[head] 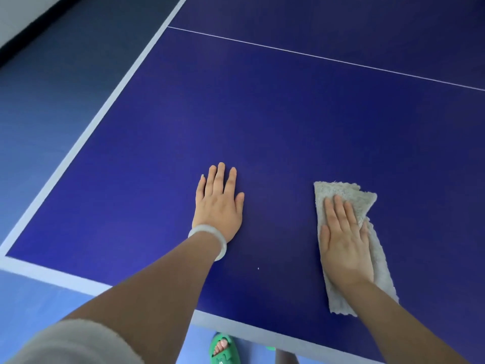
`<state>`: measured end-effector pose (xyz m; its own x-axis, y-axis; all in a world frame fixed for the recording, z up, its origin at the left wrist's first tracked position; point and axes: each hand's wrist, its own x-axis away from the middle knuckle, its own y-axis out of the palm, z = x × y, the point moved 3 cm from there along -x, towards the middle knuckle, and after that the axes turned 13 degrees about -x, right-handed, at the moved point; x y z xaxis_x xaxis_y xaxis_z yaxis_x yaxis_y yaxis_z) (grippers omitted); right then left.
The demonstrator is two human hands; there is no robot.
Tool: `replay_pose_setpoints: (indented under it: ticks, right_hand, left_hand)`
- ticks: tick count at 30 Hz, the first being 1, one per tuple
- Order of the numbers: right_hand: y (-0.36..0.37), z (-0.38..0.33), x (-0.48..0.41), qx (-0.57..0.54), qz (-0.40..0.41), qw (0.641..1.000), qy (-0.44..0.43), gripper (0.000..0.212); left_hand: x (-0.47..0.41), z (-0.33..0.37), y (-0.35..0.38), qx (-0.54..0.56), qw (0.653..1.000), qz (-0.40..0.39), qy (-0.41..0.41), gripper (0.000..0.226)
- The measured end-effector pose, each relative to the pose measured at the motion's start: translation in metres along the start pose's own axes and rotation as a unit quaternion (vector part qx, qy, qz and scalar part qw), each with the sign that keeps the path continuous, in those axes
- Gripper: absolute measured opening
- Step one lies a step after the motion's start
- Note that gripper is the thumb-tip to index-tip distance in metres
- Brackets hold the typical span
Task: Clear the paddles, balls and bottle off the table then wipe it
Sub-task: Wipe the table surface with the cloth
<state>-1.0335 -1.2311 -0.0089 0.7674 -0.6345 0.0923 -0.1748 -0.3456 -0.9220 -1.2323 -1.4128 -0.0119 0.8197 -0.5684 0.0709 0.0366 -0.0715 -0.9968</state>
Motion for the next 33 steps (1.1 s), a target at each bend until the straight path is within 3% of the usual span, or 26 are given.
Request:
replay_pose_setpoints:
  ticks: [5, 8, 11, 14, 16, 18, 20, 23, 25, 28, 31, 33]
  right_hand:
    - [-0.001, -0.004, -0.003, 0.008, -0.018, 1.0, -0.002, 0.055]
    - [-0.001, -0.008, -0.012, 0.014, -0.024, 1.0, 0.006, 0.055]
    - [0.003, -0.032, -0.022, 0.018, -0.027, 0.999, 0.005, 0.055]
    - [0.025, -0.084, 0.001, 0.089, -0.086, 0.983, -0.134, 0.065]
    - [0.045, -0.106, 0.041, 0.143, -0.144, 0.941, -0.27, 0.072]
    - [0.043, -0.1, 0.057, 0.131, -0.167, 0.912, -0.352, 0.064]
    - [0.032, -0.078, 0.042, 0.08, -0.159, 0.934, -0.308, 0.057]
    - [0.016, -0.052, 0.01, 0.044, -0.076, 0.992, -0.09, 0.054]
    - [0.024, -0.07, 0.015, 0.032, -0.032, 0.998, -0.032, 0.055]
    - [0.053, -0.127, 0.06, 0.048, -0.023, 0.988, -0.143, 0.068]
    - [0.076, -0.153, 0.112, 0.095, -0.117, 0.941, -0.304, 0.071]
    - [0.071, -0.139, 0.115, 0.099, -0.132, 0.913, -0.373, 0.068]
  left_hand:
    - [0.016, -0.029, -0.015, 0.108, 0.993, 0.011, 0.042, 0.058]
    - [0.055, -0.071, -0.01, 0.041, 0.998, 0.019, -0.042, 0.068]
    - [0.087, -0.107, 0.002, 0.025, 0.99, -0.058, -0.13, 0.085]
    - [0.095, -0.123, 0.009, -0.001, 0.986, -0.109, -0.125, 0.1]
    - [0.094, -0.125, 0.01, -0.017, 0.986, -0.127, -0.109, 0.106]
    - [0.093, -0.124, 0.009, -0.022, 0.985, -0.135, -0.102, 0.111]
    - [0.093, -0.123, 0.009, -0.032, 0.985, -0.142, -0.095, 0.114]
    - [0.092, -0.123, 0.01, -0.042, 0.984, -0.148, -0.094, 0.114]
    - [0.092, -0.122, 0.01, -0.045, 0.983, -0.149, -0.093, 0.113]
    - [0.091, -0.122, 0.01, -0.053, 0.982, -0.153, -0.094, 0.106]
    - [0.091, -0.122, 0.008, -0.05, 0.98, -0.168, -0.092, 0.102]
    - [0.091, -0.123, 0.008, -0.051, 0.979, -0.175, -0.091, 0.101]
